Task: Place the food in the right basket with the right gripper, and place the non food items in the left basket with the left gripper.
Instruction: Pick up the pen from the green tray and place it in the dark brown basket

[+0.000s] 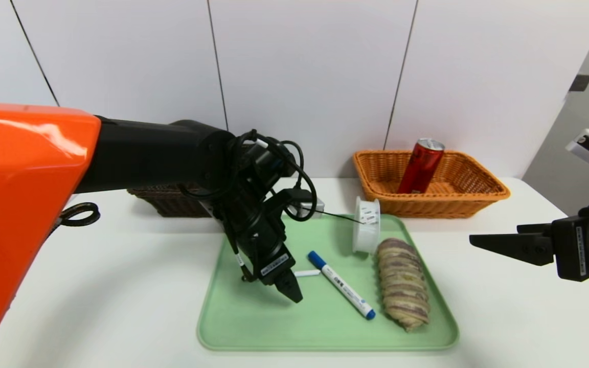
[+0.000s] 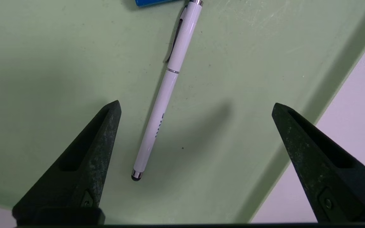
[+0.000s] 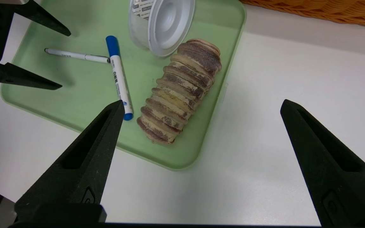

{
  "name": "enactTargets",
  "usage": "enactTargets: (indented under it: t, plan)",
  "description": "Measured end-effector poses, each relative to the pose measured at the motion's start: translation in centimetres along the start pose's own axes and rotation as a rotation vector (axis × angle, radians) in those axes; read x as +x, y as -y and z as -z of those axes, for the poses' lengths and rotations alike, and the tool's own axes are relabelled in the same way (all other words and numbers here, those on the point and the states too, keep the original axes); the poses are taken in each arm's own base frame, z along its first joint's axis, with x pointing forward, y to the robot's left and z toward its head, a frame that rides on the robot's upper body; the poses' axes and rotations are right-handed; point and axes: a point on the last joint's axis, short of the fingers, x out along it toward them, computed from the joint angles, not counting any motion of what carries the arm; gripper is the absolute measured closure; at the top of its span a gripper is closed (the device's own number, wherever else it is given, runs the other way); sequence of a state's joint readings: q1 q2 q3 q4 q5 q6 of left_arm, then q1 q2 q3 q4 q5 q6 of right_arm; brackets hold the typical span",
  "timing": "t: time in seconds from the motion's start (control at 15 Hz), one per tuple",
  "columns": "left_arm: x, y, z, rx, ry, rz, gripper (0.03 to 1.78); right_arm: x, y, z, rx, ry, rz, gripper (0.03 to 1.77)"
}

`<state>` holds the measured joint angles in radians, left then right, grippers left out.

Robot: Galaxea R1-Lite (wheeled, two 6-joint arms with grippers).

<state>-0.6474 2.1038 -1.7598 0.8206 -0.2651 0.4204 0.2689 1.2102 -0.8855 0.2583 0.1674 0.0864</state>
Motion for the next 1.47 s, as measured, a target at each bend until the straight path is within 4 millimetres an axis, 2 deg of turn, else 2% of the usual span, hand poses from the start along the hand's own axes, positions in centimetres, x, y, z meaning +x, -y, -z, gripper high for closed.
enactTargets:
  t: [0.4, 1.47]
  plan:
    - [1.7, -0.6, -0.2, -0.001, -0.01, 0.003, 0.12, 0.3, 0.1, 0.1, 0.002, -0.011, -0.001, 0.11]
    - [2.1, -0.6, -0.3, 0.04, -0.043, -0.083, 0.12, 0.3, 0.0, 0.2, 0.004, -0.013, -0.018, 0.11]
